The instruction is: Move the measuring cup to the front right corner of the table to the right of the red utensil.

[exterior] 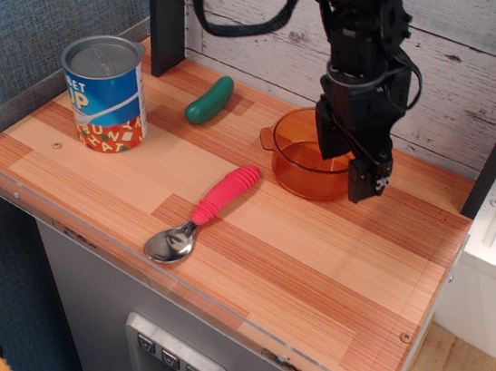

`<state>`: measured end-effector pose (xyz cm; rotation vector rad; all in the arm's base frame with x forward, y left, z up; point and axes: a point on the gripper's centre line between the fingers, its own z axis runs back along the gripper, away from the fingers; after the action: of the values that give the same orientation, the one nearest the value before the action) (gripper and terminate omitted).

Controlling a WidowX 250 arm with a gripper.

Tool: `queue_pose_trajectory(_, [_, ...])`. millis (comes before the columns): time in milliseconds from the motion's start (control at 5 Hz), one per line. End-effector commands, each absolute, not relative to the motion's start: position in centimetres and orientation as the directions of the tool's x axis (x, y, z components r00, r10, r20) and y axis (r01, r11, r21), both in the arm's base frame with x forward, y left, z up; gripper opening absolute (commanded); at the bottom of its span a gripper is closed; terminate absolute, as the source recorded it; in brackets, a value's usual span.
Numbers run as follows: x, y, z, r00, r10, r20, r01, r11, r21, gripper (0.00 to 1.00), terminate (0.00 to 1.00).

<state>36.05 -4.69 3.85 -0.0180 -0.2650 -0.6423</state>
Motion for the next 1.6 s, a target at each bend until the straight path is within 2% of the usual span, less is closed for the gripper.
queue_pose_trajectory(0, [35.8, -5.1, 4.8, 0.744, -0.596, 0.302, 0.603, 0.793, 0.080, 0.00, 0.00])
queue_pose_trajectory(400, [35.6, -4.9, 3.7, 0.753, -0.592, 0.288, 0.601, 0.797, 0.069, 0.00, 0.00])
queue_pose_trajectory(600, [35.4, -4.9, 4.0, 0.753, -0.594, 0.284, 0.600, 0.797, 0.074, 0.00, 0.00])
queue_pose_trajectory(1000, [33.4, -4.5, 6.6, 0.777, -0.566, 0.274, 0.564, 0.820, 0.096, 0.00, 0.00])
queue_pose_trajectory(1400, [30.2, -4.4, 6.9, 0.780, -0.567, 0.267, 0.553, 0.823, 0.130, 0.00, 0.00])
